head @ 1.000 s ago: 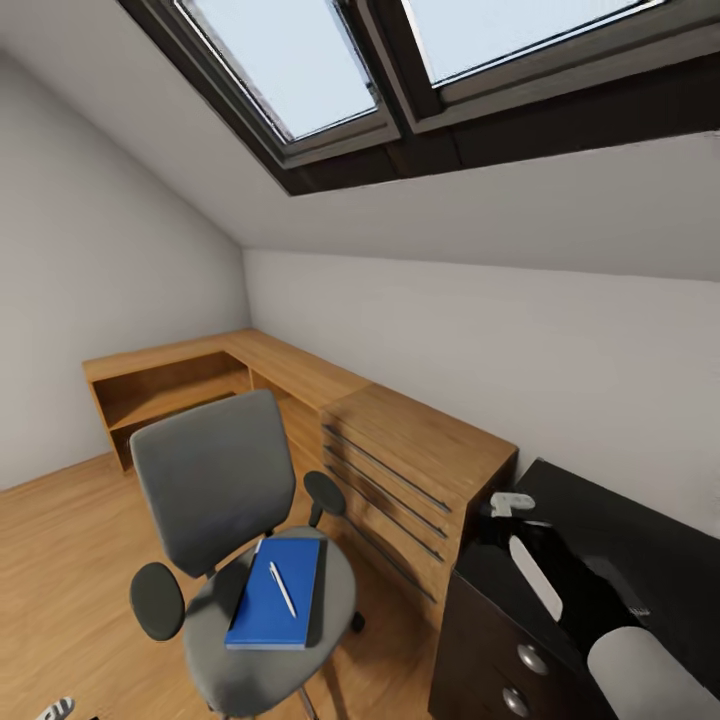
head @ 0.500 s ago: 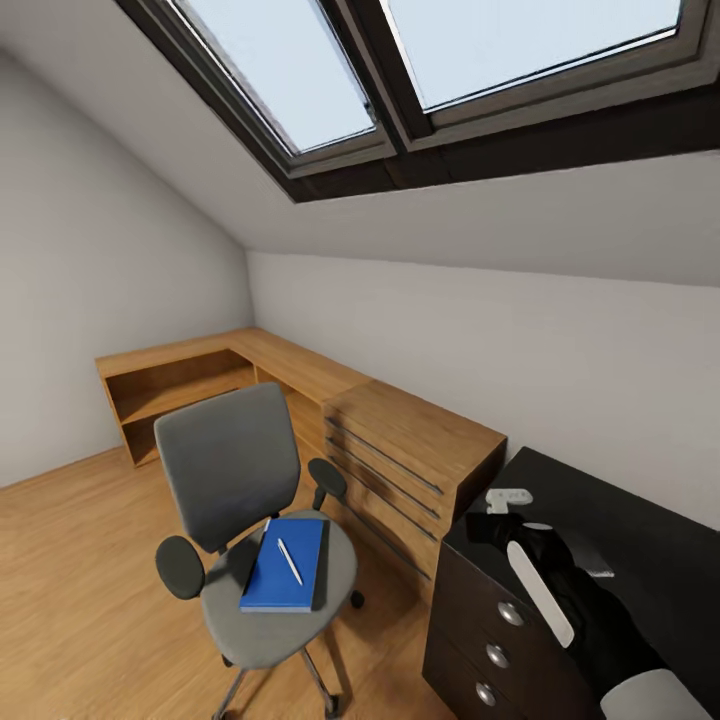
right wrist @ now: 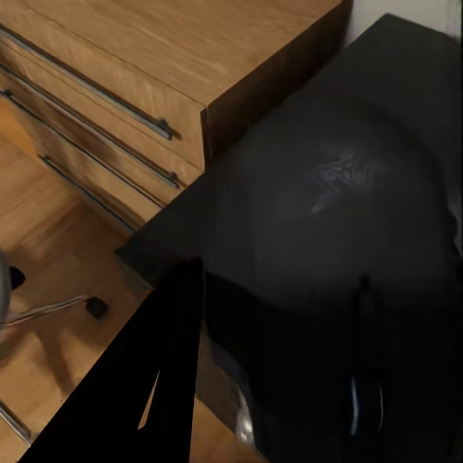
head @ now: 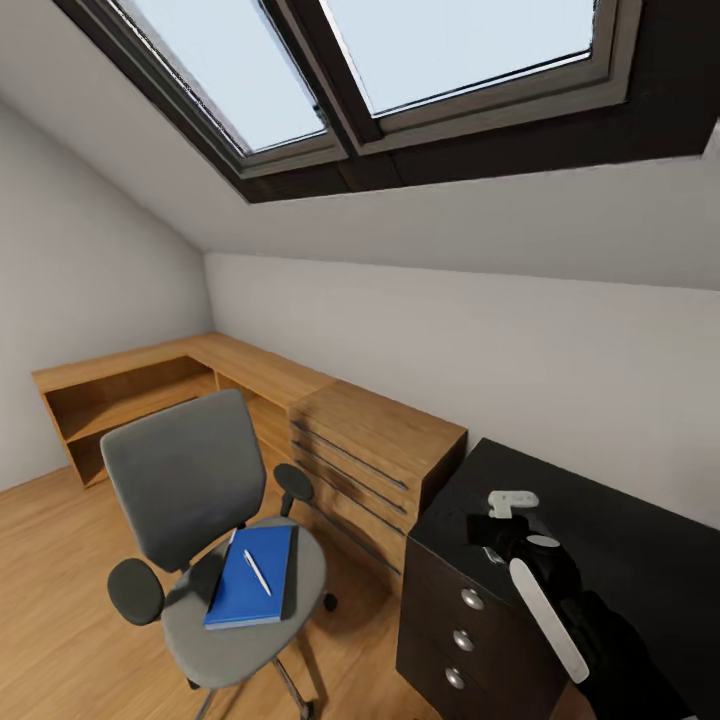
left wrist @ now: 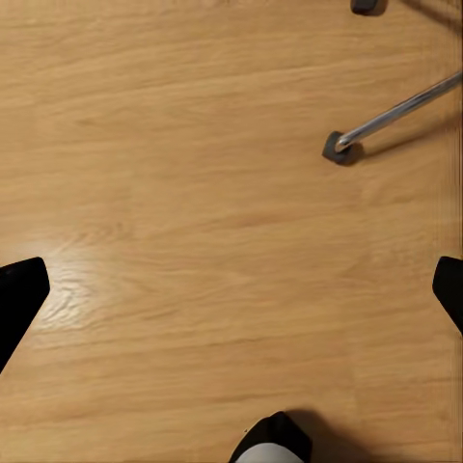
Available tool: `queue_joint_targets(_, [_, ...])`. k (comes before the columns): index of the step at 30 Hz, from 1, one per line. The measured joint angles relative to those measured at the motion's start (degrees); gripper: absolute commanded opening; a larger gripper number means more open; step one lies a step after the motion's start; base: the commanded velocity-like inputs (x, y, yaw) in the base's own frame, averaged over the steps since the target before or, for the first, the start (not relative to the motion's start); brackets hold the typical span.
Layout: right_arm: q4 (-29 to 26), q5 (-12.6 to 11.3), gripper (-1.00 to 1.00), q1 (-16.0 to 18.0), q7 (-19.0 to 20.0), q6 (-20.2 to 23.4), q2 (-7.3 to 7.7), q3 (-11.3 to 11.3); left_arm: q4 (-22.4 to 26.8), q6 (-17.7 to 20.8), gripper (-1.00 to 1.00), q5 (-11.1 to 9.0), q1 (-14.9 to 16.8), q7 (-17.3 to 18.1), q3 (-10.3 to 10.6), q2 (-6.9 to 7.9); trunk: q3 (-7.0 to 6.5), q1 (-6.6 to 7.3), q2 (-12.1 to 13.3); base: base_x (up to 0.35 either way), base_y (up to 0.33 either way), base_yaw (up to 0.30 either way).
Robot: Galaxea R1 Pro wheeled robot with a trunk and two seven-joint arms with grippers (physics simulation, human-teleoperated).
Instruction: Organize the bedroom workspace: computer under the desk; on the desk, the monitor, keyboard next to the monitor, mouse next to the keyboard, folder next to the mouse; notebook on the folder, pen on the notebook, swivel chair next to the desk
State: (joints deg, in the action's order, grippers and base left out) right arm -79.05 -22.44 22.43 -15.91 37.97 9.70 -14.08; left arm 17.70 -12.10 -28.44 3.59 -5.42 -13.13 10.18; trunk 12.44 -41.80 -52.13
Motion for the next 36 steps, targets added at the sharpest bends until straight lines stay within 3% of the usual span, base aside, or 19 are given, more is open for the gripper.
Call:
queue_joint_targets(11, [0.0, 0.0, -1.0, -0.01, -0.01, -0.02, 0.08, 0.01, -0.03, -0.04, 1.0, 0.06, 0.0, 0.03, 0.01, -0.01, 0.0, -0.01, 0.01, -0.082, 0.133, -0.268])
queue_joint_targets(18, [0.0, 0.0, -1.0, 0.0, -0.01, 0.0, 0.09, 0.07, -0.13, -0.06, 1.0, 1.75, -0.01, 5.66, 0.07, 0.01, 0.0, 0.0, 0.0, -0.051, 0.135, -0.269])
queue_joint_targets(29, [0.0, 0.0, -1.0, -0.01, -0.01, 0.0, 0.09, 0.09, -0.44, 0.18, 1.0, 2.47, -0.01, 6.61, 0.33, -0.23, -0.15, 0.0, 0.0, -0.002, 0.007, -0.284])
queue_joint_targets(34, [-0.01, 0.0, -1.0, 0.0, -0.01, 0.0, 0.08, 0.08, -0.45, 0.2, 1.0, 2.67, -0.02, 6.56, 1.42, -1.08, -0.2, 0.0, 0.0, 0.0, 0.0, -0.196])
queue_joint_targets(36, [-0.05, 0.01, -1.0, -0.01, -0.06, 0.0, 0.08, 0.07, -0.46, 0.19, 1.0, 3.23, -0.02, 6.4, 3.2, -1.22, -0.2, 0.0, 0.0, 0.0, 0.0, -0.04])
